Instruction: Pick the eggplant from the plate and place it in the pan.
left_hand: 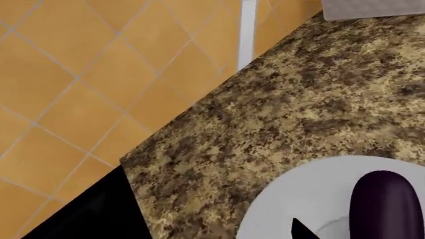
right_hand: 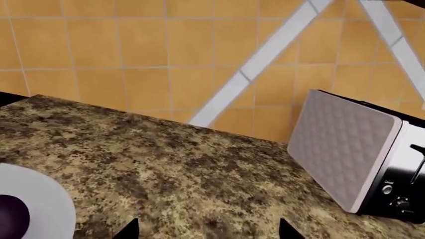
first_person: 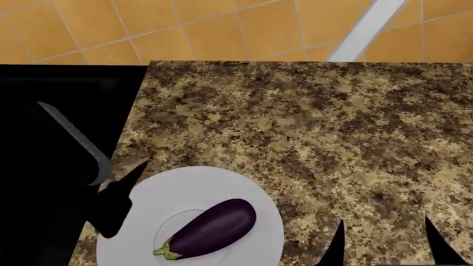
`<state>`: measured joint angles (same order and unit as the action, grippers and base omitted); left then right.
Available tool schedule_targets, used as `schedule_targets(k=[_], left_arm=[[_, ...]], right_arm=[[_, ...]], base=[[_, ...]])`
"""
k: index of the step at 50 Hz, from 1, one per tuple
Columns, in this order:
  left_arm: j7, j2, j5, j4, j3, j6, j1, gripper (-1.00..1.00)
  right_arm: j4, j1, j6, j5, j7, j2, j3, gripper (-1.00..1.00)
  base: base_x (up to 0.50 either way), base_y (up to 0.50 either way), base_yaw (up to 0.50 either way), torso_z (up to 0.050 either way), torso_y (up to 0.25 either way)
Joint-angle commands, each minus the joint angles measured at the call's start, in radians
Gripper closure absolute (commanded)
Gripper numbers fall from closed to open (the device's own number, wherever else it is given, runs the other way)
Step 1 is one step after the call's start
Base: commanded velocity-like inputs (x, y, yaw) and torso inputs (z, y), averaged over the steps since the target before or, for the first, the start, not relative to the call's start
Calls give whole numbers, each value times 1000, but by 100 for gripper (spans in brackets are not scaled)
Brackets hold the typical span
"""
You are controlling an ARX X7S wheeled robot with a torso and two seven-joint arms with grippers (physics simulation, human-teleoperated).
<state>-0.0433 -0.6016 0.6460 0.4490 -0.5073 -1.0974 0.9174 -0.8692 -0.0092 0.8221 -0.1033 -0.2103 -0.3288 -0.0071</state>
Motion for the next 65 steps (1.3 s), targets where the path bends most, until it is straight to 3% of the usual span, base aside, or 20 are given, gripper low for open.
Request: schedule_targets(k=[1,5,19,39,46,65], left_arm=[[-163,32,-65,-157,-140,-4,176,-100],[-207,42,15,-102,-128,-71,195,-100],[-254,68,44,-57,-201,-103,219,-100],[-215,175,-46,-224,-284,-11,180,-100],[-175,171,22,-57,-266,-101,155,-100],[-205,213,-98,-346,-340,68,142,-100]], right_arm=[[-7,-27,-22,8,20,34,21,-100],[-6,-30,-22,5,17,35,23,-100],[7,-33,-29,-3,14,38,20,-100],[38,-115,-129,-40,38,29,82,-100],[24,-118,-122,-42,31,33,73,-100],[12,-105,-93,-55,21,28,72,-100]], base=[[0,0,0,0,0],[0,0,0,0,0],[0,0,0,0,0],[0,0,0,0,0],[0,0,0,0,0],[0,0,0,0,0]])
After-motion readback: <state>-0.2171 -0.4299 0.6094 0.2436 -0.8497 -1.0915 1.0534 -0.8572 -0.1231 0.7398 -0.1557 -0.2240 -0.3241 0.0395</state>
